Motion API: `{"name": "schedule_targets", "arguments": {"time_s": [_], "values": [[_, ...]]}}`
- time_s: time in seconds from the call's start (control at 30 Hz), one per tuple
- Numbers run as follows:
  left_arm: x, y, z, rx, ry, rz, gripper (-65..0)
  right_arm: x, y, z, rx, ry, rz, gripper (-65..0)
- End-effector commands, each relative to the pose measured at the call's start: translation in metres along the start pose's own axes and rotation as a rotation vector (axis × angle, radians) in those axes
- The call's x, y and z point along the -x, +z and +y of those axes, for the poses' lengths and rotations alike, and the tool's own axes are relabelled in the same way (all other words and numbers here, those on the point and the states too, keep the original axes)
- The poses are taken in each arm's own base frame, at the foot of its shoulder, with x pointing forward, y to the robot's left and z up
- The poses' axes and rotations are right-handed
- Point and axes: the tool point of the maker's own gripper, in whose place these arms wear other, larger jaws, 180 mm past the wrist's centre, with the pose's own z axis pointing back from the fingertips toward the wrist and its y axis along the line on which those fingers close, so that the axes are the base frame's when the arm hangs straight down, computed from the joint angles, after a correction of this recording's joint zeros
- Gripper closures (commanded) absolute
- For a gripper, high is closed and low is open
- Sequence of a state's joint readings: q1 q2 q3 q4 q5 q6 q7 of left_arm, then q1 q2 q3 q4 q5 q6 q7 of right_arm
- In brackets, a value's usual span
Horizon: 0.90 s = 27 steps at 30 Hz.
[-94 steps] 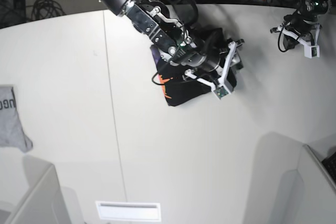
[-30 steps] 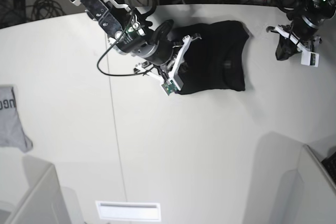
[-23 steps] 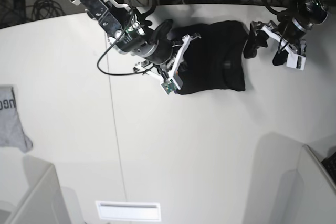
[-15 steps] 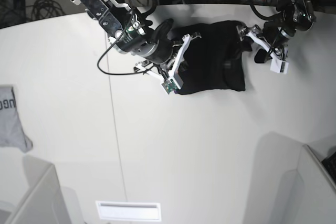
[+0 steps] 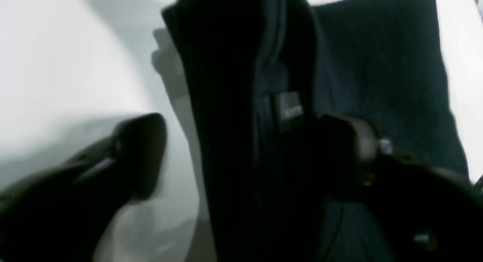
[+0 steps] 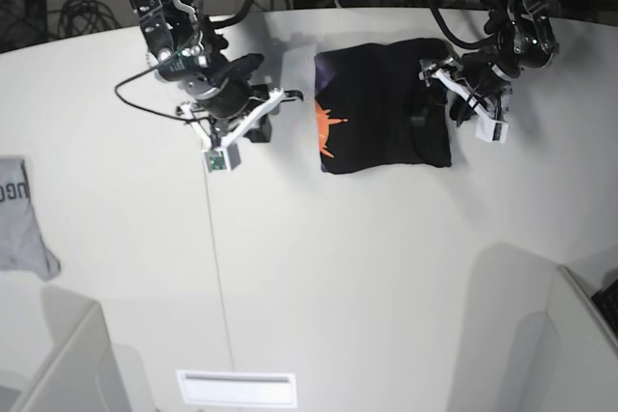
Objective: Fold the T-shirt properly
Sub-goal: 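Grasp the bundle with the left gripper and rotate it upright on the table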
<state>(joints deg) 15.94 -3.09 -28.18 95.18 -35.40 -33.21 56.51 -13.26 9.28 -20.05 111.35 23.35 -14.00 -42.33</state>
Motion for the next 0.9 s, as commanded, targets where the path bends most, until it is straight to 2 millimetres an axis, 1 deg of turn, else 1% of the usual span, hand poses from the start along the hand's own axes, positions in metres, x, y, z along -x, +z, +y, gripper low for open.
{"name": "schedule_targets", "arguments": {"time_s": [0.0,0.07,0.2,0.23,0.3,0.37,0.43,0.5,0.57,0.67,0.77,0.87], "values": [[0.001,0.0,-0.002,0.005,-0.022,0.016,-41.3,-0.017,0.003,0.002,-0.009,-0.002,-0.063,0.0],[0.002,-0.002,-0.007,0.019,-0.03,0.024,-26.7,-0.017,0.004,-0.002,0.001,-0.009,-0.063,0.0],[0.004,-0.006,-0.015,0.04,-0.045,0.037,-1.0,-0.014,0.005,-0.002,0.001,-0.012,-0.057,0.0],[0.005,-0.007,-0.017,0.045,-0.048,0.039,0.0,-0.013,0.005,-0.002,0.0,-0.012,-0.057,0.0],[0.006,-0.009,-0.021,0.055,-0.061,0.049,0.0,-0.013,0.005,-0.003,0.003,-0.012,-0.056,0.0],[0.008,-0.01,-0.017,0.034,-0.111,0.086,0.0,-0.012,0.005,-0.003,0.003,-0.013,-0.055,0.0],[0.005,-0.013,-0.012,-0.008,-0.166,0.122,0.0,-0.013,0.005,-0.006,0.014,-0.02,-0.058,0.0],[0.005,-0.016,-0.01,-0.037,-0.233,0.165,0.0,-0.013,0.008,-0.022,0.052,-0.054,-0.061,0.0],[0.0,-0.019,-0.01,-0.045,-0.325,0.198,0.0,-0.014,0.011,-0.036,0.086,-0.076,-0.071,0.0],[-0.006,-0.023,-0.01,-0.047,-0.437,0.236,0.0,-0.014,0.015,-0.053,0.127,-0.102,-0.078,0.0],[-0.015,-0.03,-0.017,-0.038,-0.55,0.26,0.0,-0.017,0.021,-0.075,0.181,-0.134,-0.094,0.0],[-0.022,-0.037,-0.022,-0.05,-0.698,0.297,0.0,-0.013,0.026,-0.088,0.214,-0.153,-0.093,0.0]]}}
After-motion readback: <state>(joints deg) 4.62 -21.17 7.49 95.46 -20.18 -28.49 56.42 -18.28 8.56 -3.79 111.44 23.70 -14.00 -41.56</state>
